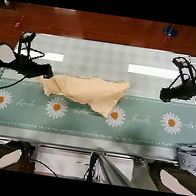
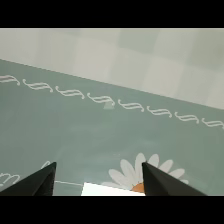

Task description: Fold the shirts.

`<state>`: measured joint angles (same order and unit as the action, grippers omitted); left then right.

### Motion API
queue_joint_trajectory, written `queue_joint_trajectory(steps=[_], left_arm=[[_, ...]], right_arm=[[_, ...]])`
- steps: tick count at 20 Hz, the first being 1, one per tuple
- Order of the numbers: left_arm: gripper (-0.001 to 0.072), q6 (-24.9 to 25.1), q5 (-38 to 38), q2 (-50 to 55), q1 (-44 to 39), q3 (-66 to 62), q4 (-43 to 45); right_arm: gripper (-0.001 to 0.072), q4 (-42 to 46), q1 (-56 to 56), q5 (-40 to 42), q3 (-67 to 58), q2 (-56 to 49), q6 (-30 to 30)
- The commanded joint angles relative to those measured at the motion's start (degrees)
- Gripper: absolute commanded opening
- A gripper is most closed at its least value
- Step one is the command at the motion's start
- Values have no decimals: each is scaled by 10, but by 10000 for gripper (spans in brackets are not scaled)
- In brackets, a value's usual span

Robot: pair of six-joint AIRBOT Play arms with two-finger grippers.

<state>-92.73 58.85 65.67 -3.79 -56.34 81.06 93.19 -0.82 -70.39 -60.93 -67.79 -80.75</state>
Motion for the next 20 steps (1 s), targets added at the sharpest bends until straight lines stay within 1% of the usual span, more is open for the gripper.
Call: queue_joint_trajectory(steps=[1, 5, 9, 11, 13, 14, 16, 18, 20], left_arm=[[625, 28, 3, -3, 15, 14, 0], [625, 33, 3, -14, 54, 12, 0], [624, 73, 30, -30, 130, 12, 1], [623, 82, 50, -30, 166, 12, -2], [623, 84, 56, -30, 183, 14, -6], [622, 98, 56, -30, 185, 16, -15], [612, 148, 56, -30, 185, 26, -52], [612, 202, 59, -31, 185, 43, -113], [613, 253, 65, -32, 185, 58, -183]], right_arm=[[598, -6, 0, 5, 0, 0, 0], [598, -3, 0, 6, 0, 0, 0], [601, -11, 1, 34, 0, 0, 0], [601, -43, 1, 71, 0, -2, 0], [601, -102, 1, 96, 0, -16, 0], [600, -136, 1, 99, 0, -29, 0], [599, -214, 1, 96, 0, -65, 18], [599, -285, 1, 93, 0, -103, 38], [598, -337, 1, 98, 0, -127, 60]])
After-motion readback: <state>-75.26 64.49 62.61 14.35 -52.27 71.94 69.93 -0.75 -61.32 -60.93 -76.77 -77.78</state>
